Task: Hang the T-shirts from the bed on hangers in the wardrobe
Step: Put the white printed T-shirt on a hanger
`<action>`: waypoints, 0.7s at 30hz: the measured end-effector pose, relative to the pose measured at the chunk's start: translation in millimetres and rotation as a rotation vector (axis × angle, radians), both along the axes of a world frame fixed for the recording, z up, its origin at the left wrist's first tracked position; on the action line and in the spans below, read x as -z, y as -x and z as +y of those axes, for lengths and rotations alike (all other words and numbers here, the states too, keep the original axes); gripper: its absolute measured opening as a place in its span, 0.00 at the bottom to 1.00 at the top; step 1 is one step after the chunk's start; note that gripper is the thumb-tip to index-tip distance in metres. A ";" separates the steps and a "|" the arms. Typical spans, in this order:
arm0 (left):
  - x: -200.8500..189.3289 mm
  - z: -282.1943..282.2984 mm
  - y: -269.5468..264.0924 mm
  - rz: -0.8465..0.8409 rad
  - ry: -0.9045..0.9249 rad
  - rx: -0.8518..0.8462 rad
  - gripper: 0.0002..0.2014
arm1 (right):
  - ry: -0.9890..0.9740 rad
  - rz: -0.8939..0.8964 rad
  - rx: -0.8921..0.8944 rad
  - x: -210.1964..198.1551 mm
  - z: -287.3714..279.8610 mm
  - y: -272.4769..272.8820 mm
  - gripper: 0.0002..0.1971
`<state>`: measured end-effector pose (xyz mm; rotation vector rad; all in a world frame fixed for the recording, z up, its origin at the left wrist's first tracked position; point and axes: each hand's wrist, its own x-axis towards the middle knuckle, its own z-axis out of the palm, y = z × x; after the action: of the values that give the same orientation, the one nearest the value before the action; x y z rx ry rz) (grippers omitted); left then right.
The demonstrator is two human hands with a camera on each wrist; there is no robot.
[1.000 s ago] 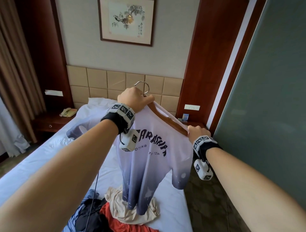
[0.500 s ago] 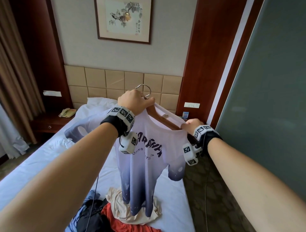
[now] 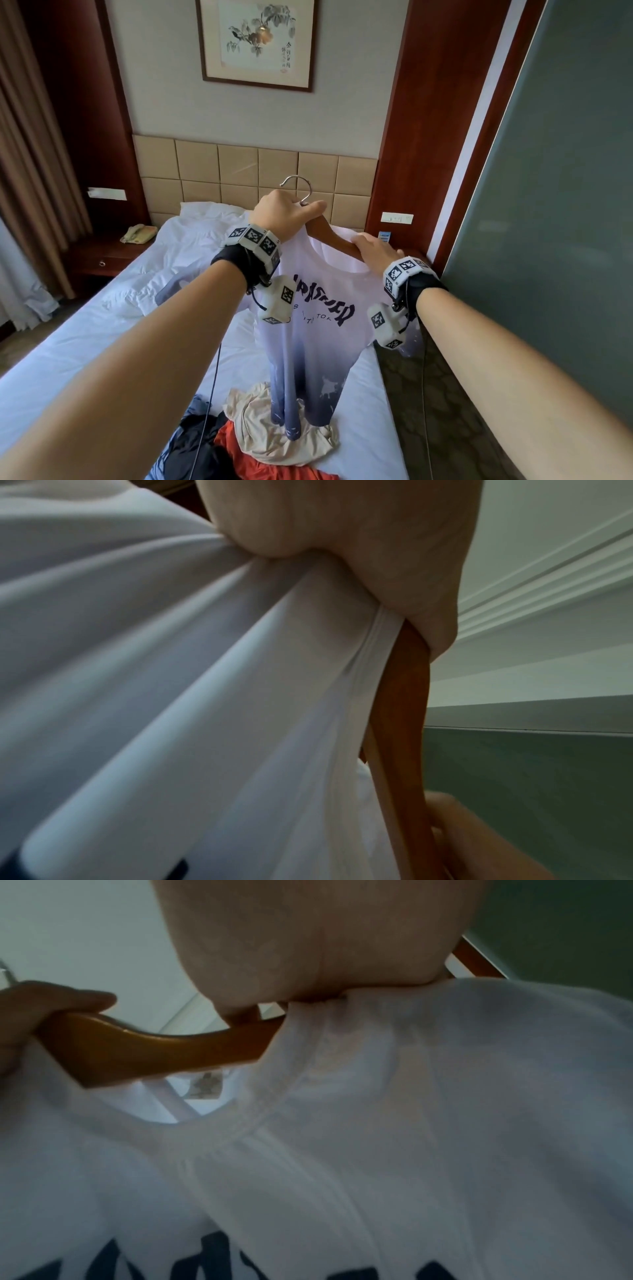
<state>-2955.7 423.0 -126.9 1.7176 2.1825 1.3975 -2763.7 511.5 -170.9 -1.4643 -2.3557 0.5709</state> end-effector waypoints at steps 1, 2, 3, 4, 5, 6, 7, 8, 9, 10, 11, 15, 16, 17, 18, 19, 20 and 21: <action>0.4 -0.7 1.8 -0.007 -0.004 0.007 0.32 | -0.019 0.042 -0.037 0.6 -2.1 3.7 0.25; 0.7 -1.4 3.9 -0.015 -0.003 0.010 0.32 | -0.022 0.090 -0.087 0.8 -6.1 7.6 0.26; 0.7 -1.6 6.6 -0.024 -0.003 0.007 0.32 | -0.033 0.133 -0.143 1.1 -10.0 10.8 0.25; 0.7 -1.3 9.8 -0.038 0.000 0.001 0.32 | -0.048 0.167 -0.188 5.0 -8.1 14.2 0.27; 0.8 -0.9 13.2 -0.048 0.004 -0.001 0.32 | -0.058 0.175 -0.223 6.5 -9.2 16.3 0.29; 0.9 -0.2 16.8 -0.062 0.011 0.006 0.32 | -0.071 0.177 -0.241 7.5 -9.9 18.6 0.30; 1.6 1.1 20.8 -0.069 0.012 0.016 0.31 | -0.096 0.151 -0.254 8.1 -8.8 20.8 0.30; 2.0 1.7 24.5 -0.082 0.014 0.026 0.30 | -0.140 0.113 -0.251 6.9 -9.9 24.9 0.28; 2.6 3.6 28.8 -0.091 0.015 0.035 0.29 | -0.186 0.074 -0.242 3.6 -14.3 28.7 0.26; 3.4 5.6 33.1 -0.106 0.020 0.045 0.29 | -0.242 0.038 -0.223 1.5 -16.8 33.1 0.23; 4.7 8.3 37.2 -0.127 0.028 0.059 0.30 | -0.304 0.013 -0.208 -1.6 -20.7 38.2 0.20; 7.0 12.0 49.7 -0.219 0.088 0.176 0.34 | -0.411 0.005 -0.170 -10.7 -33.1 61.4 0.07; 6.7 10.0 52.4 -0.237 0.102 0.211 0.35 | -0.415 0.005 -0.158 -11.2 -35.0 66.1 0.05; 6.3 9.1 56.2 -0.244 0.111 0.247 0.35 | -0.423 0.010 -0.141 -12.4 -36.5 70.1 0.05; 5.0 7.5 59.6 -0.251 0.122 0.273 0.33 | -0.423 0.008 -0.115 -13.5 -37.3 73.6 0.05; 4.9 6.9 64.0 -0.249 0.139 0.295 0.33 | -0.418 0.002 -0.087 -14.3 -38.1 76.8 0.06; 4.6 4.7 68.2 -0.243 0.153 0.302 0.33 | -0.407 -0.015 -0.059 -14.8 -39.3 80.8 0.07; 4.6 1.8 73.0 -0.223 0.172 0.293 0.33 | -0.393 -0.029 -0.031 -14.9 -40.4 85.4 0.07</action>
<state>-3028.7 424.7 -131.5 1.6499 1.7932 1.2234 -2849.1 471.1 -156.0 -1.2648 -2.3440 0.0827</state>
